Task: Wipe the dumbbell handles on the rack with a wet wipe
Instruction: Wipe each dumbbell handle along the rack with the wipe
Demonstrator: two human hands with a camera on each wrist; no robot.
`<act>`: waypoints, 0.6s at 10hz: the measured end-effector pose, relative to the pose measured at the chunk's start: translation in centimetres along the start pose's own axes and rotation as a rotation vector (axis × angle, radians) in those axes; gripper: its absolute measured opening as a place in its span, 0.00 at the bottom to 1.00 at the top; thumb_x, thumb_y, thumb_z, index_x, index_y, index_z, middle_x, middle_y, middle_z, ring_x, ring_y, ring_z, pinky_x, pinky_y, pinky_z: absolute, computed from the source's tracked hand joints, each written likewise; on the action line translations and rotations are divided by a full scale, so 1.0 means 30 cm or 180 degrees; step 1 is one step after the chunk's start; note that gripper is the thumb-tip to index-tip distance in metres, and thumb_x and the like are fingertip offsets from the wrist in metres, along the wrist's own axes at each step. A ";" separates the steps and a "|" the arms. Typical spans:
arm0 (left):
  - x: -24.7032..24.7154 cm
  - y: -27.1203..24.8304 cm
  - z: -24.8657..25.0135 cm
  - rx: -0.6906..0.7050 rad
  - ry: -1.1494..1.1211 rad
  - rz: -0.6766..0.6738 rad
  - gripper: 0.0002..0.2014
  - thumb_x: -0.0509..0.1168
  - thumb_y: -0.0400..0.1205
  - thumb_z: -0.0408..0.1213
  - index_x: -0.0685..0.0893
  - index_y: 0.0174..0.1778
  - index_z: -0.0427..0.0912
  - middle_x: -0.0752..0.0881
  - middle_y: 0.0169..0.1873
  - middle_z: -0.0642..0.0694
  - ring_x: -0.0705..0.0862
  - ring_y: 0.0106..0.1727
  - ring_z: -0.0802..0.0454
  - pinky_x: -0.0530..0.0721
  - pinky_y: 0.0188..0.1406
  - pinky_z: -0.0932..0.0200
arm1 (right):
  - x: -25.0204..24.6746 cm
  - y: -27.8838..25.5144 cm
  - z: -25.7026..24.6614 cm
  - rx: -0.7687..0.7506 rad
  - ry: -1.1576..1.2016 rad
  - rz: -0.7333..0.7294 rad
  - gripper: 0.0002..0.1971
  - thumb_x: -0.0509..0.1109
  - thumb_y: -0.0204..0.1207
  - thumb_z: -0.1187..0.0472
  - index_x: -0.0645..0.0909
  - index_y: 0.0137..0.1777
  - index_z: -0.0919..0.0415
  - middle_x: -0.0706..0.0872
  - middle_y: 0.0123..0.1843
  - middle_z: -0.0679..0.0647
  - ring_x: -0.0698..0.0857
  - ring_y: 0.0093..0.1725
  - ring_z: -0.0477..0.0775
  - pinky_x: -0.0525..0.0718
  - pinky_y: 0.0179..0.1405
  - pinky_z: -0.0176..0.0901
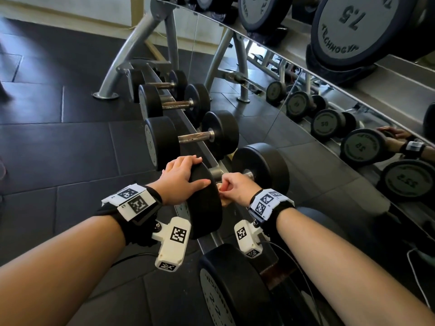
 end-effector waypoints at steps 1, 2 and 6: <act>-0.001 -0.002 0.001 -0.0001 -0.0007 -0.0025 0.34 0.66 0.83 0.51 0.59 0.83 0.54 0.60 0.83 0.51 0.53 0.84 0.46 0.55 0.84 0.40 | -0.037 -0.002 0.027 0.0173 -0.0048 0.0286 0.14 0.75 0.76 0.59 0.75 0.33 0.54 0.85 0.35 0.50 0.84 0.38 0.48 0.80 0.39 0.38; -0.001 -0.003 0.001 -0.0007 -0.0022 -0.0022 0.34 0.66 0.83 0.51 0.60 0.83 0.54 0.59 0.83 0.51 0.52 0.84 0.45 0.55 0.84 0.39 | -0.077 -0.010 0.061 0.0537 -0.0278 0.0696 0.13 0.73 0.77 0.61 0.74 0.34 0.53 0.84 0.38 0.50 0.83 0.39 0.47 0.76 0.36 0.38; 0.001 0.002 -0.006 -0.0024 0.0006 -0.0019 0.34 0.66 0.83 0.52 0.59 0.83 0.55 0.59 0.82 0.51 0.53 0.84 0.45 0.56 0.83 0.39 | -0.017 -0.015 0.052 -0.0019 0.0545 -0.0046 0.12 0.76 0.77 0.61 0.76 0.36 0.53 0.86 0.40 0.53 0.87 0.43 0.51 0.88 0.45 0.43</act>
Point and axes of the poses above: each hand's wrist, its own y-axis towards the middle knuckle, its own x-axis out of the palm, z = x × y, the point moved 1 cm from there along y, towards the middle knuckle
